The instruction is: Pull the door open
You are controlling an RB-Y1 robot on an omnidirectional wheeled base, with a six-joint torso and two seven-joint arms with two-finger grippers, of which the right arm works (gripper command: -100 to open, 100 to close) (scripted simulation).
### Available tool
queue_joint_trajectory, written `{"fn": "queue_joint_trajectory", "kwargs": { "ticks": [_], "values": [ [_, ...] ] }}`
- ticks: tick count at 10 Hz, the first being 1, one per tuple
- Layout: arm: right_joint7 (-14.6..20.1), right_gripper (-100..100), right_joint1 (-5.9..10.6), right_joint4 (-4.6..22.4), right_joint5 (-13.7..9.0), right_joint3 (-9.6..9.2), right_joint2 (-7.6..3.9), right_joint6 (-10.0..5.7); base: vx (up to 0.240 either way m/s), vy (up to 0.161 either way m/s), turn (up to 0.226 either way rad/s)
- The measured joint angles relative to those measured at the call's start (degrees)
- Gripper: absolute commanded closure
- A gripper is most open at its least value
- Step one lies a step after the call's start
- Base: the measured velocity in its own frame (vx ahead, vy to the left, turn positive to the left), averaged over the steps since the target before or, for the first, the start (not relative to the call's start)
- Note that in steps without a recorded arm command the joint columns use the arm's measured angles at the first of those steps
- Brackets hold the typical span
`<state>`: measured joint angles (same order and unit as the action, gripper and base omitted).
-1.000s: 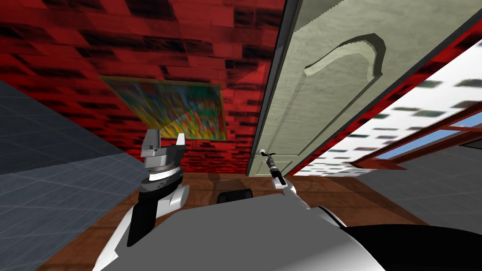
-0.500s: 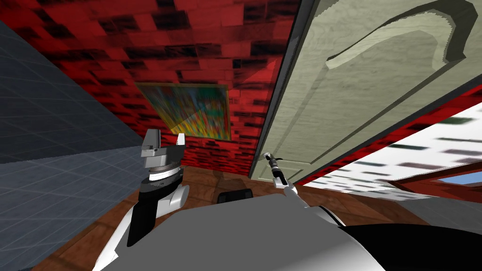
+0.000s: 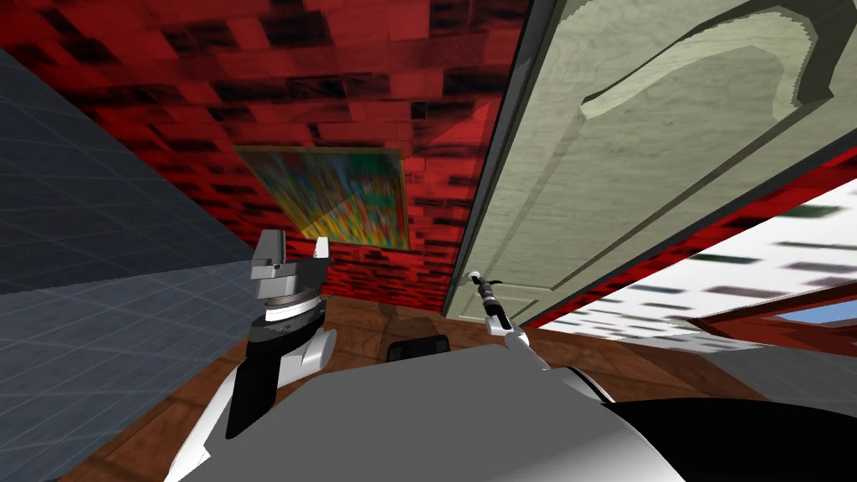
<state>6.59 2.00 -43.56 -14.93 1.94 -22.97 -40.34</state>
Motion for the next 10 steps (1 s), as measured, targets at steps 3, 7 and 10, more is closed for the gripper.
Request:
{"fn": "queue_joint_trajectory", "kwargs": {
  "ticks": [3, 7, 10],
  "values": [
    [0.9, 100, -0.5, -0.5, 0.1, -0.61, -0.97, -0.47, -0.168, -0.038, 0.116],
    [3.2, 100, -2.37, -0.8, 0.8, -3.02, -2.51, -2.23, -0.196, -0.067, 0.138],
    [4.9, 100, -3.96, -2.2, 1.3, -4.65, -3.75, -3.2, -0.201, -0.061, 0.114]
  ]
}}
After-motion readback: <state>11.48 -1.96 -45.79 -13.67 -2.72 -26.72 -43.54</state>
